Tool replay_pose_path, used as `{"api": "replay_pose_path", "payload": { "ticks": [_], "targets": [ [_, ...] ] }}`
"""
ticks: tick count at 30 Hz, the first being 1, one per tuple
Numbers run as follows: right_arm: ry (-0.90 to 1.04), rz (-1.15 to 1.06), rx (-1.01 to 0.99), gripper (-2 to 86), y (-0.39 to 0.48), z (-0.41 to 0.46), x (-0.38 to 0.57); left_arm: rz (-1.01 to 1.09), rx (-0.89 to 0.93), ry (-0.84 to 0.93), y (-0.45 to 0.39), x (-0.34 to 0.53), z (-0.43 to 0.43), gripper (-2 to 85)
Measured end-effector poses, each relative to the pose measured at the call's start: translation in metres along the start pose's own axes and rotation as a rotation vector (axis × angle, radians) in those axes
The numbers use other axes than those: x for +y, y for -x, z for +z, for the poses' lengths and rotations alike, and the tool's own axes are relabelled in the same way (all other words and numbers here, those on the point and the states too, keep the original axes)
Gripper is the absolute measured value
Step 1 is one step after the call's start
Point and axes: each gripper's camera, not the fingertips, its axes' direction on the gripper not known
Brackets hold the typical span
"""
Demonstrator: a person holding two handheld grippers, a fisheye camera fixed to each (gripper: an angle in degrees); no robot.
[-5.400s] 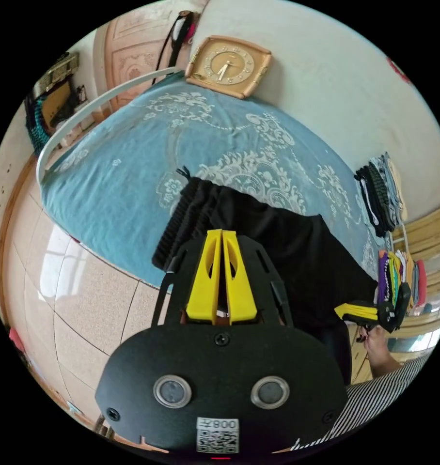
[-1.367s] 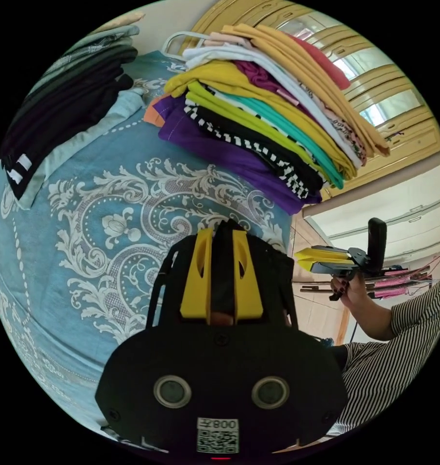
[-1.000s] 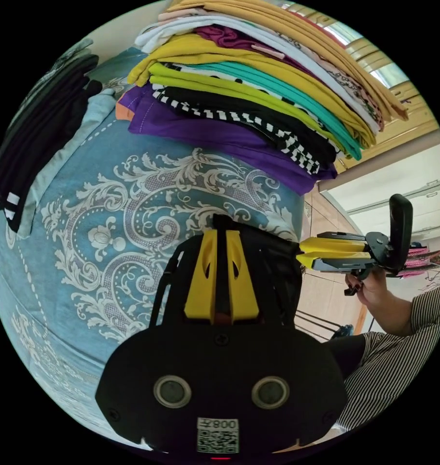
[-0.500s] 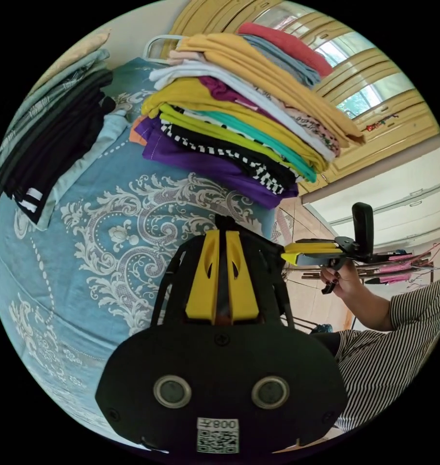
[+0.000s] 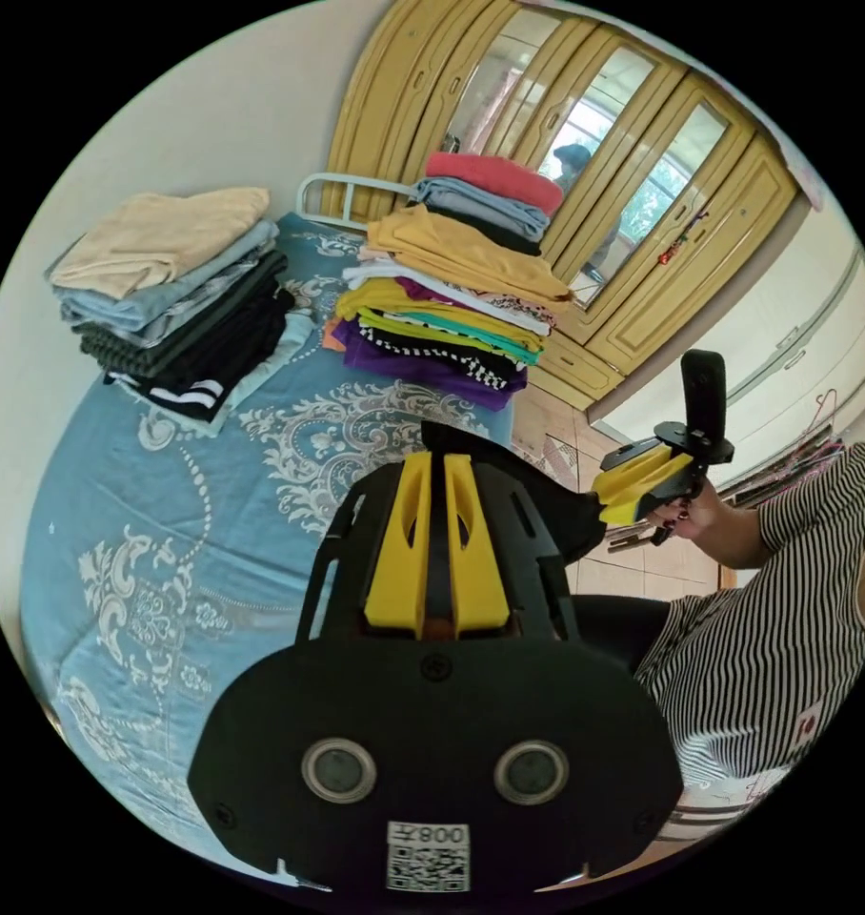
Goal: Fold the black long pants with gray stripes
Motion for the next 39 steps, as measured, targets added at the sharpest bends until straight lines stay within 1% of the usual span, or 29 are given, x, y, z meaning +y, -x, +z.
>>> {"api": "replay_pose_path", "payload": {
  "ticks": [4,6,10,14,17,22,24,29,32,33,34,37,38,39],
  "targets": [
    [0.096,-0.096,-0.068,2.9,0.048,0.075,-0.001,-0.071,-0.015,-0.061,0.025,0.094,-0.066,2.8],
    [0.167,-0.138,-0.109,2.9,0.076,0.132,0.000,-0.125,-0.021,-0.079,0.039,0.139,-0.090,2.8],
    [0.287,-0.190,-0.146,3.0,0.108,0.223,0.007,-0.286,0.002,-0.131,0.075,0.245,-0.128,2.8],
    [0.440,-0.218,-0.171,3.4,0.129,0.329,0.024,-0.443,0.052,-0.148,0.109,0.338,-0.142,2.8],
    [0.567,-0.210,-0.163,3.7,0.133,0.405,0.041,-0.536,0.079,-0.132,0.130,0.390,-0.144,2.9],
    [0.714,-0.199,-0.125,4.5,0.128,0.509,0.072,-0.661,0.030,-0.046,0.150,0.456,-0.147,2.9],
    [0.793,-0.184,-0.139,4.9,0.125,0.551,0.085,-0.704,-0.007,-0.058,0.150,0.476,-0.158,2.8],
    [0.845,-0.224,-0.159,3.4,0.132,0.595,0.104,-0.824,-0.090,-0.228,0.132,0.529,-0.201,1.6],
    [0.857,-0.240,-0.179,2.3,0.135,0.607,0.111,-0.781,-0.038,-0.284,0.110,0.532,-0.204,0.8],
    [0.852,-0.248,-0.174,1.8,0.136,0.608,0.111,-0.768,-0.029,-0.273,0.106,0.530,-0.202,0.7],
    [0.844,-0.253,-0.171,1.6,0.135,0.607,0.111,-0.748,-0.032,-0.221,0.100,0.527,-0.193,0.5],
    [0.793,-0.247,-0.093,0.6,0.119,0.604,0.111,-0.751,-0.068,-0.012,0.096,0.528,-0.163,0.2],
    [0.793,-0.219,-0.044,0.4,0.106,0.606,0.111,-0.784,-0.057,-0.072,0.095,0.534,-0.167,0.1],
    [0.803,-0.185,-0.024,0.3,0.093,0.608,0.112,-0.819,-0.034,-0.084,0.096,0.537,-0.169,0.1]
  ]
}}
